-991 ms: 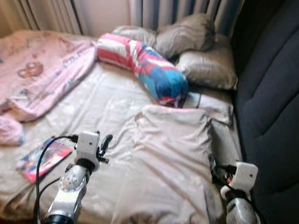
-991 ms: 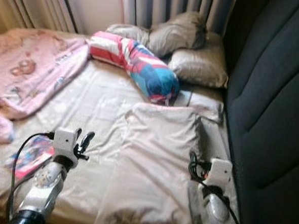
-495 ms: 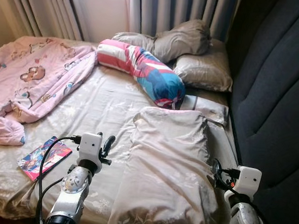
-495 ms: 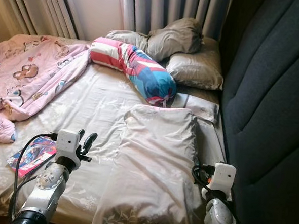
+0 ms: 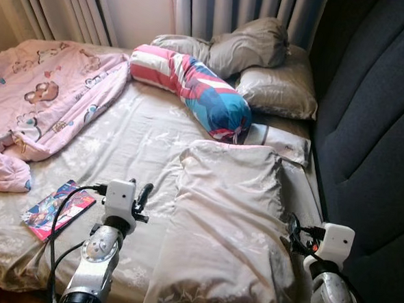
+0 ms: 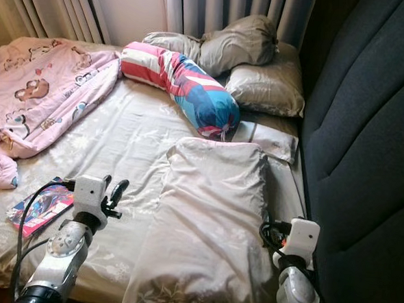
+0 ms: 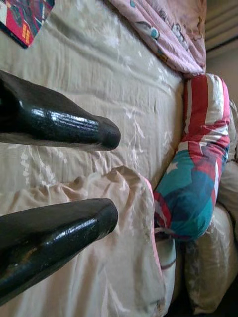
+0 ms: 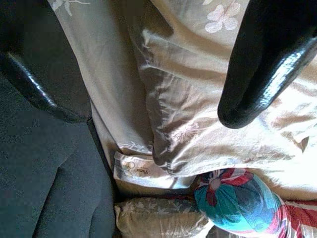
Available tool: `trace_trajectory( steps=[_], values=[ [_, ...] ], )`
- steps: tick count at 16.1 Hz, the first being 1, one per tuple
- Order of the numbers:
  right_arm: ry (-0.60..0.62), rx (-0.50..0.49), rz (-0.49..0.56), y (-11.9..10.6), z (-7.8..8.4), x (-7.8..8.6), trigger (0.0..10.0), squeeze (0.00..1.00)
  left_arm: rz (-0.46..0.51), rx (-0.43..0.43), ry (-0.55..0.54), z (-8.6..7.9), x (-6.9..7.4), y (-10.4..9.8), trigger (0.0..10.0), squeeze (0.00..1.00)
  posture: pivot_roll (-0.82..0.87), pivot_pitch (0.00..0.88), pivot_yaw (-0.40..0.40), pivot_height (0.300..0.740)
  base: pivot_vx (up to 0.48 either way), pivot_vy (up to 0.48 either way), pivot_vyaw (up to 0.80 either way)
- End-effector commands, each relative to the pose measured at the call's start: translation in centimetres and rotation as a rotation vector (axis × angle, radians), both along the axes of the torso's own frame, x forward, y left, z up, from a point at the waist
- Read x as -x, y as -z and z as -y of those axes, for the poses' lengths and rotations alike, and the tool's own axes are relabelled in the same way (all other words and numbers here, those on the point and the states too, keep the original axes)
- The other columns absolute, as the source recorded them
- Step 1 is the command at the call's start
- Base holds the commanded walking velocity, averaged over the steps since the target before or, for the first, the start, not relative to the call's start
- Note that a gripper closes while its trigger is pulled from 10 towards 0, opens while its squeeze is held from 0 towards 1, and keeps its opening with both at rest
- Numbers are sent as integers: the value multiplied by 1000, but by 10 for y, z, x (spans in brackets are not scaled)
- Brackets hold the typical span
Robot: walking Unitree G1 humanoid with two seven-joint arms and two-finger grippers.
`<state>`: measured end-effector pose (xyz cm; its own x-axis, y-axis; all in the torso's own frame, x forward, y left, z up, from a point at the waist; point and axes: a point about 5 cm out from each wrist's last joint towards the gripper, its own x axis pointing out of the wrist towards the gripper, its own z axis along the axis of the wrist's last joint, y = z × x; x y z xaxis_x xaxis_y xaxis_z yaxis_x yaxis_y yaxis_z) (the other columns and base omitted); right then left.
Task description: Clean up the room
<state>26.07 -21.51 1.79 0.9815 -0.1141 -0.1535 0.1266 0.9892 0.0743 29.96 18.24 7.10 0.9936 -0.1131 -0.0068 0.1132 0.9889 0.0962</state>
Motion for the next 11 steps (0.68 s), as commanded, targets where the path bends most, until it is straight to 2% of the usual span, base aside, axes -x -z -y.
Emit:
trace_trajectory(
  steps=[1, 5, 11],
  values=[
    [11, -6, 5, -2, 2, 1, 10000, 0, 17, -6, -2, -2, 1, -2, 10000, 0, 34, 89, -5, 740, 0, 0, 0],
    [10, -6, 3, -1, 2, 1, 10000, 0, 21, -14, -6, -2, 2, -2, 10000, 0, 34, 92, -6, 740, 0, -455, 0],
    [11, -7, 0, -1, 2, 2, 10000, 0, 18, -4, -15, -3, 2, -2, 10000, 0, 33, 93, -5, 740, 0, 0, 0]
  ],
)
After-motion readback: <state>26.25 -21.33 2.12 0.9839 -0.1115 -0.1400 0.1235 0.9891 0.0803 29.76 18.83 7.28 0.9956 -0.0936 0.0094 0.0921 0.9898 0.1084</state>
